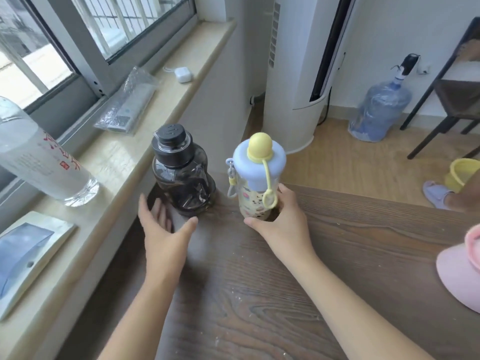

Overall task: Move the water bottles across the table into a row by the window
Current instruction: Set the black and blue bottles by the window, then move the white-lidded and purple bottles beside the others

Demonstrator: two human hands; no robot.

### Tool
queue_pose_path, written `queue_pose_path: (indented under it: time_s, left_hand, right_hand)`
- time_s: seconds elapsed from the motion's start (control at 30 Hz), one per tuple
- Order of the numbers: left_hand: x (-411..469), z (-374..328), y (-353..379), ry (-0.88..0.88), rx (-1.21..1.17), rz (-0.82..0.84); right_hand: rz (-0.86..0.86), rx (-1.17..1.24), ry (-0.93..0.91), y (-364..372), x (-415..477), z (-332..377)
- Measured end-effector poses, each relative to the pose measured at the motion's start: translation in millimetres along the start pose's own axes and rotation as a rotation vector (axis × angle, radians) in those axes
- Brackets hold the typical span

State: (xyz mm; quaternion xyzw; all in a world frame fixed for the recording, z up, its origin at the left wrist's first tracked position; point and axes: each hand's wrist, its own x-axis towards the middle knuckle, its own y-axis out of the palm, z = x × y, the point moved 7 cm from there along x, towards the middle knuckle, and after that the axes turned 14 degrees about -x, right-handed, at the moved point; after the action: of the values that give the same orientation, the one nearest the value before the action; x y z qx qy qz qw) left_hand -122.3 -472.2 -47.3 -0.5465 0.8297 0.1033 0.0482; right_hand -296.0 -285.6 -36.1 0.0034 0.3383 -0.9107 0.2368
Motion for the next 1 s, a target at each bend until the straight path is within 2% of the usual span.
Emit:
queue_pose_path:
  time_s: [0.13,0.23,0.57,0.7,0.77,0.83,0.9,1.0]
  left_hand:
    - [-81.6,18.4,7.6,0.049,0.054,-0.022]
    - [-140.5,32.9,30.7,0.102,0.167,0.042]
    - [-347.1,90.8,168.2,0.079,0.230,0.516]
    - [-423.4,112.7,229.0,0.067,0.253,0.774]
    - [-447.4,122.0,256.6,0.035,0.257,0.846]
    - [-462.6,127.6,281.7,0.030,0.258,0.866]
    - [-470.1,128.7,299.3,0.061,0.240,0.823]
    - [-471.9,128.8,313.2,0.080,0.196,0.724]
  right_hand:
    - [-0.044,0.046,0.063,-28.0,-40.8,-37.5]
    - [-0.099,0.120,0.087,-64.7,-83.0,-70.0]
    - [-0.251,0.197,0.192,-213.6,-240.4,-226.9]
    - [-0.354,0.046,0.260,-272.5,-306.3,-286.0]
    - [-0.477,-0.054,0.333,-298.4,-338.4,-314.7]
    - [-0.627,-0.072,0.475,-323.4,-368.9,-343.6]
    - [-0.724,0.008,0.642,-341.8,-391.2,-367.6]
    - [-0.808,0.039,0.677,-364.3,-399.4,-390.1]
